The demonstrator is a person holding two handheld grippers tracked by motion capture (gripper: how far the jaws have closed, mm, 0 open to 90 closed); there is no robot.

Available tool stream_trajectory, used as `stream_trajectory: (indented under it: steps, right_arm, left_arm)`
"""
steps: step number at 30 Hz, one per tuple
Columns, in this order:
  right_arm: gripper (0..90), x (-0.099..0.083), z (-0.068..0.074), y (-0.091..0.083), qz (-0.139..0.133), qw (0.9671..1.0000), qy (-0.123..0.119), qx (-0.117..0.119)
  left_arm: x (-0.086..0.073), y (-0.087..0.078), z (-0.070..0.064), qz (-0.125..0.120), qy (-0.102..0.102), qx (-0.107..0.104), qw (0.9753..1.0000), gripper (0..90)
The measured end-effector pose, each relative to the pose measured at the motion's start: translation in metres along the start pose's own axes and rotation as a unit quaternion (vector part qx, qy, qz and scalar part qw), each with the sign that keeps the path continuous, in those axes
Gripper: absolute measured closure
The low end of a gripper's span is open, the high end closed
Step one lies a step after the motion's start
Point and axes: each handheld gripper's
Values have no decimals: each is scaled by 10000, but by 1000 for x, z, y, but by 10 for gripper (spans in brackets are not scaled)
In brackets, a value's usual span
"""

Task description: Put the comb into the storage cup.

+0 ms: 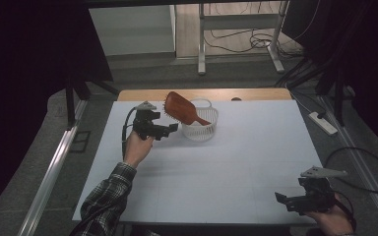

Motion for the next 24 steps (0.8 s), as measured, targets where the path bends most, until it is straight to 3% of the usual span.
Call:
stream_trajectory:
  steps: [7,24]
  right_arm:
    - [0,0,0,0,-14,10000,-7,-12]
    - [0,0,0,-1,-46,10000,-10,-17]
  left_arm:
    - [-5,-6,-1,-68,49,101,9999,12]
    - [-10,-9,-7,104,165,231,9995,0]
Point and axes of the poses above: each handheld gripper's, and its own axes: y roughly forward along the jaws, x roughly out of its top, z roughly to its left, and after that the axes turned 4 degrees about -z, right-handed
